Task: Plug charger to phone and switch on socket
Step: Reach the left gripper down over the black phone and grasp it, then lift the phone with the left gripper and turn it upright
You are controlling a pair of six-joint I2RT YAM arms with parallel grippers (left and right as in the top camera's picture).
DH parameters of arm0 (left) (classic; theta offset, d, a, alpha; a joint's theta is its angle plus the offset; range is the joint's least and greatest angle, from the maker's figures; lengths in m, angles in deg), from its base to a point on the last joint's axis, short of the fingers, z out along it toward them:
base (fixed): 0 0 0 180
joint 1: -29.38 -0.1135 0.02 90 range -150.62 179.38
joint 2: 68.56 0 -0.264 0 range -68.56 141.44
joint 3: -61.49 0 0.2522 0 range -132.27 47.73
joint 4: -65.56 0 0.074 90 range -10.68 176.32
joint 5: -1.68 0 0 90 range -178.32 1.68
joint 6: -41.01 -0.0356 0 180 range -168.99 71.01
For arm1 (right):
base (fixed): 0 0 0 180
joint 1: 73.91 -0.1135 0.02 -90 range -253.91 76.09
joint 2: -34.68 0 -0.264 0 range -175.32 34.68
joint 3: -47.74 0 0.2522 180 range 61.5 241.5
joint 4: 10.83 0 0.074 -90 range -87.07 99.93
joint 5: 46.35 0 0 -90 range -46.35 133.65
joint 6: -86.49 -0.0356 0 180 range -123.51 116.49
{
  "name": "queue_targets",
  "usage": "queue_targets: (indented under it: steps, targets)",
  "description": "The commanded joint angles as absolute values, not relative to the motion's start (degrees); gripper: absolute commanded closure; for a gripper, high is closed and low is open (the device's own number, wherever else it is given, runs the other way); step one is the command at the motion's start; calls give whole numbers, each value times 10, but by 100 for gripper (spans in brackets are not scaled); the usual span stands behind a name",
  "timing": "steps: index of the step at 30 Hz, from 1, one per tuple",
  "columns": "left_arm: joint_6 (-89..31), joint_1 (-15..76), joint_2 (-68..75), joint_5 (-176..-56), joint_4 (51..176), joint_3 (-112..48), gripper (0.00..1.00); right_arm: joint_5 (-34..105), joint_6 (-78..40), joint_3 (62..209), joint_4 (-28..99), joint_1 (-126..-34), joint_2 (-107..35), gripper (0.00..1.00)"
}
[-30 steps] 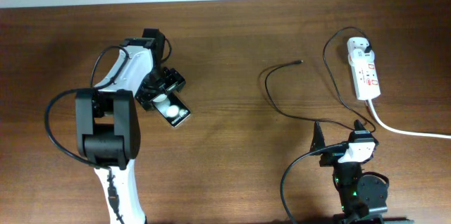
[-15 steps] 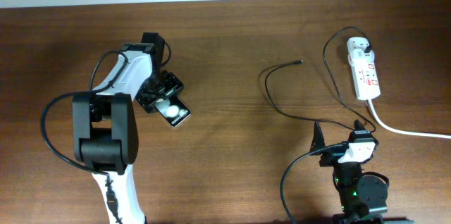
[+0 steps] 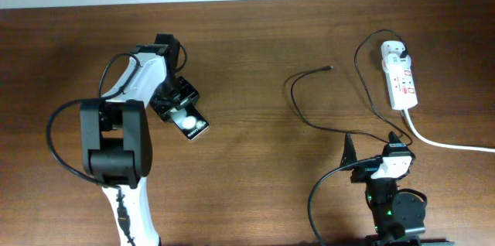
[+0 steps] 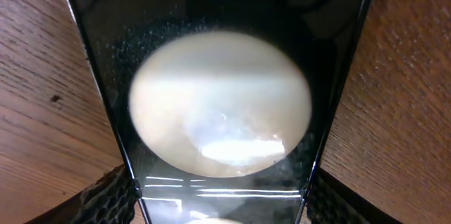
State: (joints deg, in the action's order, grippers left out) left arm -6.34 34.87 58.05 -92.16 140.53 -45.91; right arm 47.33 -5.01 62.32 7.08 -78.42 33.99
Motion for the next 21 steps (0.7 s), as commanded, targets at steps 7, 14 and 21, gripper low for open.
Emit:
queue_targets:
  steps: [7, 14, 21]
  targets:
    - [-113, 352, 631, -920, 1494, -545, 35, 482, -52, 618, 70, -788, 343, 1]
    - [-139, 352, 631, -920, 1586, -645, 34, 482, -52, 618, 70, -788, 343, 1]
    - [-175, 352, 593, -920, 1735, -830, 35, 482, -52, 618, 70, -788, 343, 1]
